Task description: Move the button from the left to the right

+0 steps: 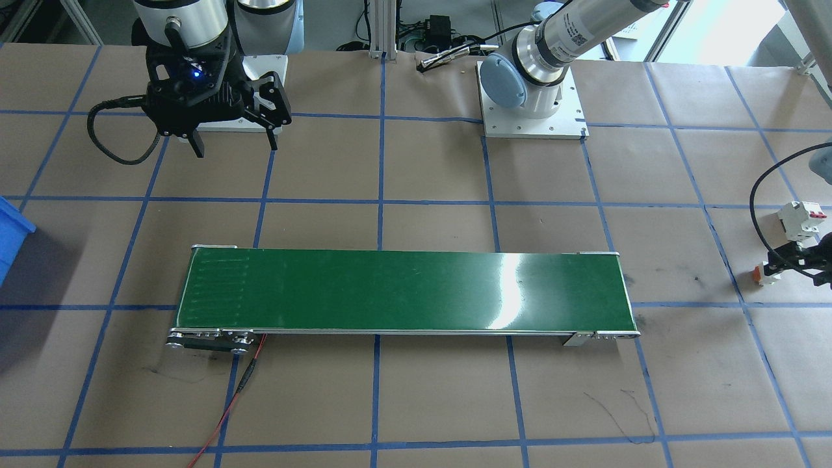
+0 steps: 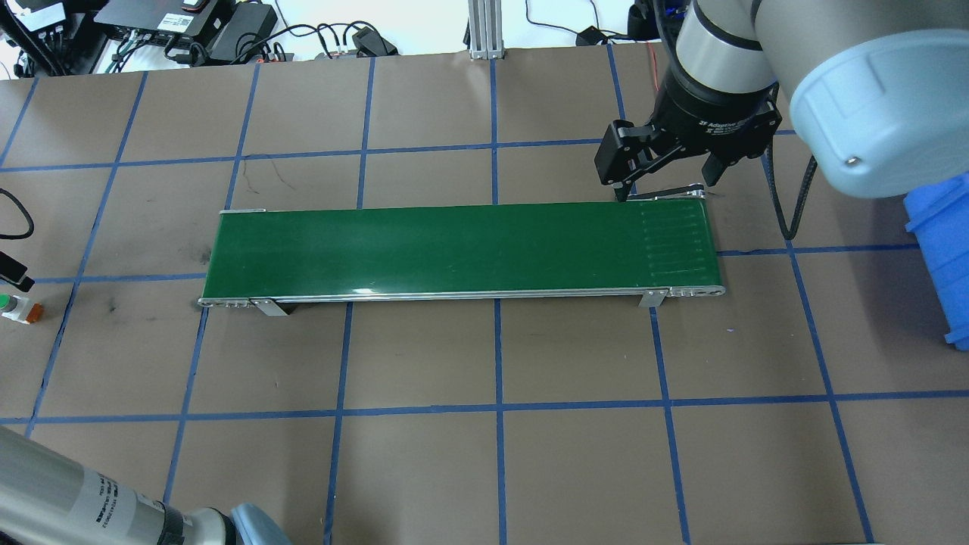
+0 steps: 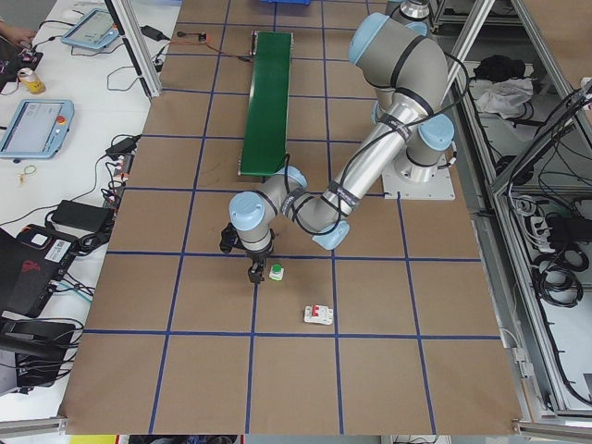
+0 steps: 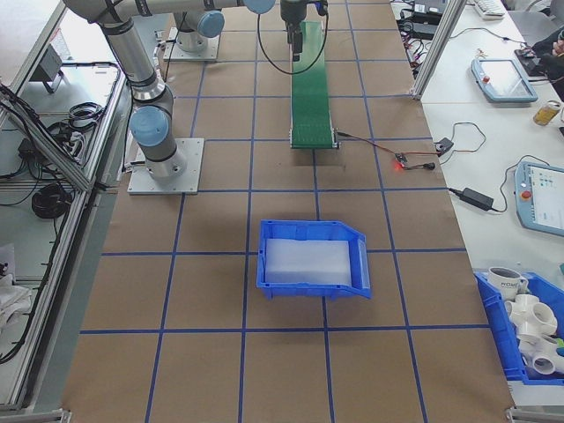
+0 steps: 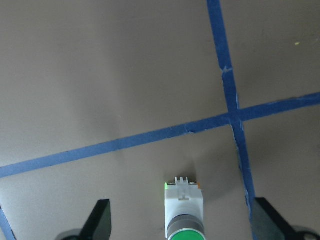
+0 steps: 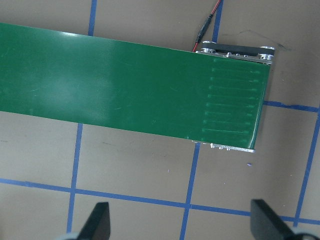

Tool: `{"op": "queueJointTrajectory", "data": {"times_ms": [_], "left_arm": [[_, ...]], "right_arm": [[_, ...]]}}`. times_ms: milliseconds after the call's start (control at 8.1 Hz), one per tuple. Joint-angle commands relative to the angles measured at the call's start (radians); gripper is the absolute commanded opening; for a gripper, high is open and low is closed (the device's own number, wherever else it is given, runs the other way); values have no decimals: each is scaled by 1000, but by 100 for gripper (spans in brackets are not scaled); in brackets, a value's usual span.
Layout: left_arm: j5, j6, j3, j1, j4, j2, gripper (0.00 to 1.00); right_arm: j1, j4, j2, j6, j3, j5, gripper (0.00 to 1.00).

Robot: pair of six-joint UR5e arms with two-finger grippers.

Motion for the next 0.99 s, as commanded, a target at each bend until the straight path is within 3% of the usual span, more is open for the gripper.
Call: {"op": "queueJointTrajectory", "data": {"times_ms": [0, 370, 617, 864], "left_arm": [[-1, 33, -7, 12, 20, -13, 100], [4, 76, -9, 12, 20, -16, 100], [62, 100, -9, 11, 20, -31, 100], [65, 96, -10, 15, 19, -33, 100]], "right_arm": [[0, 0, 0, 0, 0, 0, 100], [0, 0, 0, 0, 0, 0, 100], [0, 0, 0, 0, 0, 0, 100], [0, 0, 0, 0, 0, 0, 100]]}}
